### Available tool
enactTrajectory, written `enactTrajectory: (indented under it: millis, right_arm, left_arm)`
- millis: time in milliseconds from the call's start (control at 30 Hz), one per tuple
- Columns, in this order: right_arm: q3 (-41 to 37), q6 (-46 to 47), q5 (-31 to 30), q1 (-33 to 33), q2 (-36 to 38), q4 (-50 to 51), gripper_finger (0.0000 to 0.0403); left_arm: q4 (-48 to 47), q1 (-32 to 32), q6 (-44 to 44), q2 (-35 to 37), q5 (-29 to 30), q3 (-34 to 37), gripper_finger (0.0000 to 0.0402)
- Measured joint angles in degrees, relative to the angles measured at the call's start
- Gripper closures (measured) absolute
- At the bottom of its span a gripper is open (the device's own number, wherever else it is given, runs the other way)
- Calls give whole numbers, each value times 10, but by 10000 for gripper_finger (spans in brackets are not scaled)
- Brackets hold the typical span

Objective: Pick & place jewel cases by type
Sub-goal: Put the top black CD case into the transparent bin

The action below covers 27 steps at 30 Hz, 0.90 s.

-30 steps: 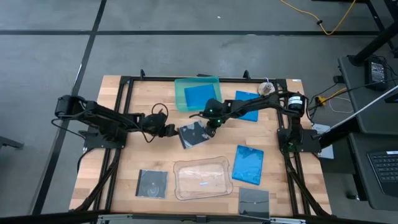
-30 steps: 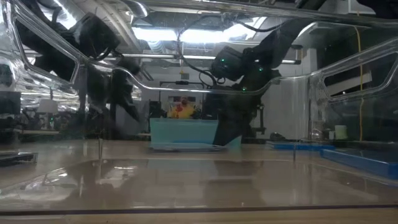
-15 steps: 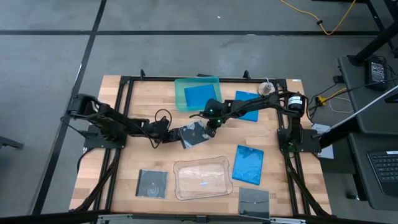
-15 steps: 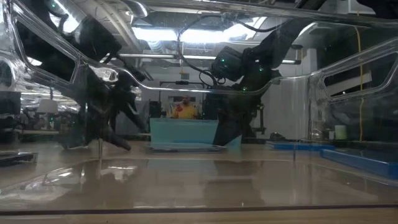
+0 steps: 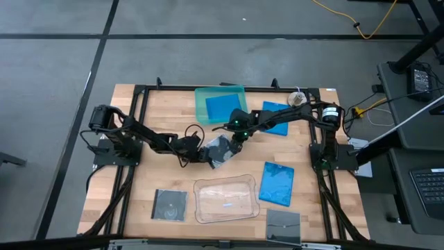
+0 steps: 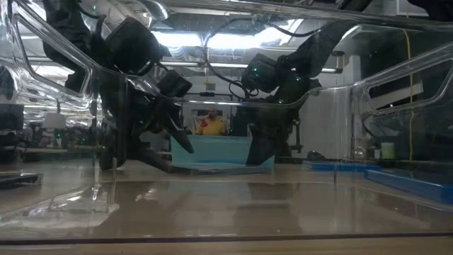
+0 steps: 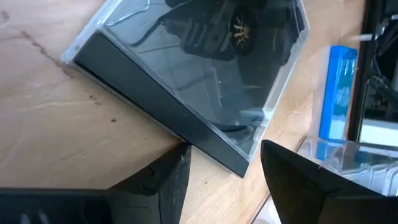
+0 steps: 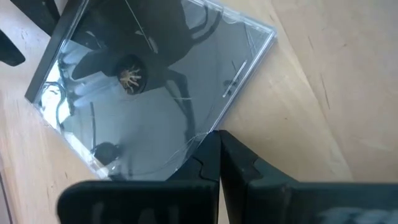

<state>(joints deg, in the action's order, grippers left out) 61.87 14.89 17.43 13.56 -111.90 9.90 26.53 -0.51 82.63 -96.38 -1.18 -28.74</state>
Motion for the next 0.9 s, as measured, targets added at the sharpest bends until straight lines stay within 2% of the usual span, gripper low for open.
enactTrajectory:
  millis: [367, 900]
  right_arm:
    - [0, -1, 0, 0, 0, 2, 398]
    - [2, 1, 1, 0, 0, 34, 398]
  left_arm:
    - [-26, 1, 6, 0, 22, -1, 215]
    - [-34, 2, 4, 1, 84, -1, 219]
